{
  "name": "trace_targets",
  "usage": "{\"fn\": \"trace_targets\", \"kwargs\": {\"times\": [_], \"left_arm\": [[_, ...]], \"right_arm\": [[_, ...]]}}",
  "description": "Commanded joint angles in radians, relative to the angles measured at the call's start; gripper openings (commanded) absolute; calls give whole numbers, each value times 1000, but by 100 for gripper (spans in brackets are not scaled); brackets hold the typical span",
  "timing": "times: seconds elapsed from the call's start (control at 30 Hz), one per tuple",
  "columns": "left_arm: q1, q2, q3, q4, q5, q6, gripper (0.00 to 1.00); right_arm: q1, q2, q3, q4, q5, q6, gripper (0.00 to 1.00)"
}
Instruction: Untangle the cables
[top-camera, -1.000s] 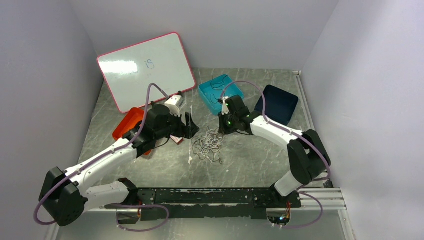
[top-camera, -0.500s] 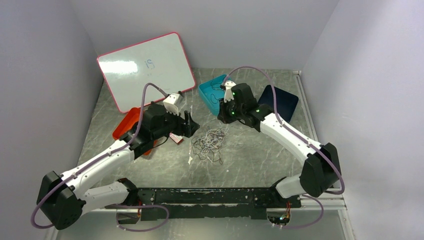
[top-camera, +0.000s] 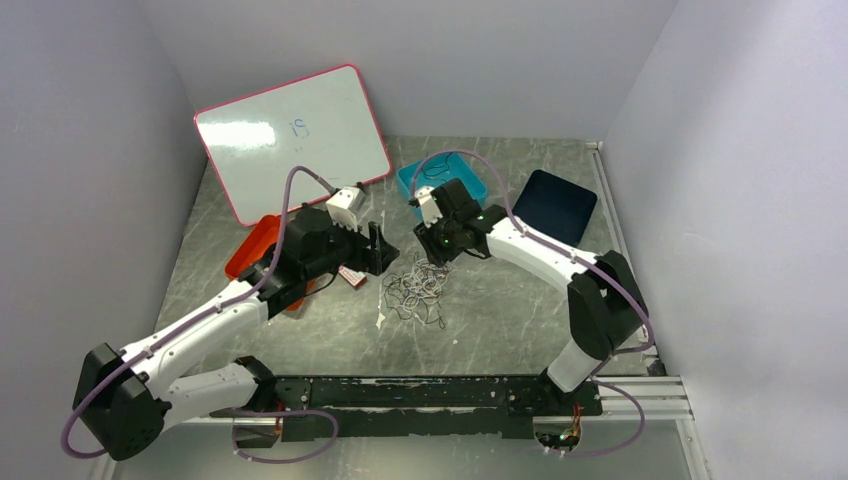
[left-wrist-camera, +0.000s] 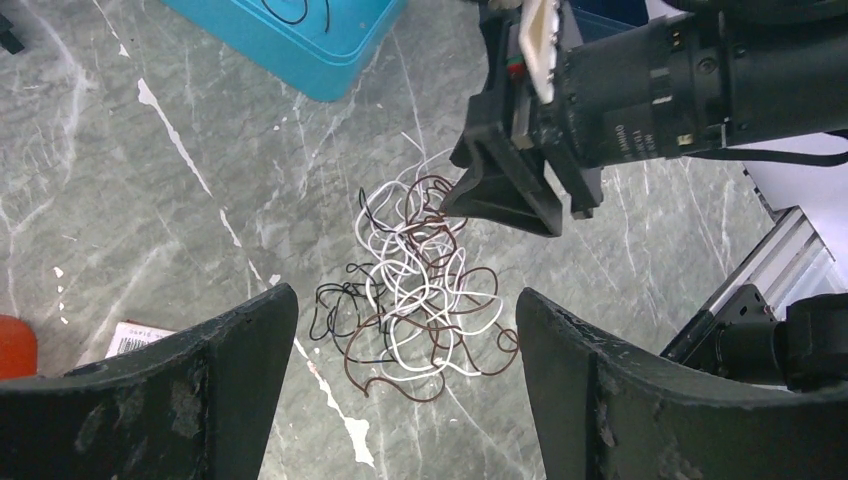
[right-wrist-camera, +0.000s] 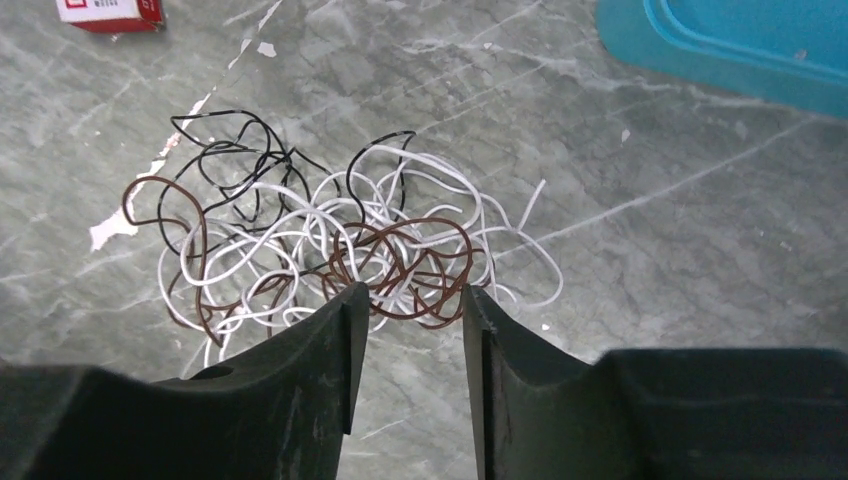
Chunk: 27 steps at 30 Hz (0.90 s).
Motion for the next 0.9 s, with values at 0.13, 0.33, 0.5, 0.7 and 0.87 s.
{"fn": "trace_targets", "kwargs": {"times": [0.13,0.33,0.5,0.7,0.87], "left_arm": [[4,-27,19,-18,13,19,85],[4,-42,14,-29,1,19,85],[4,-43,11,-24,6,20,85],[4,-55,8,-29,-14,19,85],[4,-65,8,-37,-25,19,85]], "right_arm": [[22,71,57,19,56,-120,47],[32,67,70,-6,38,-137,47],[43,-6,55,4,39,-113,47],[44,-37,59,-49,51,-117,47],[44,-6,49,-76,35,-128,47]]}}
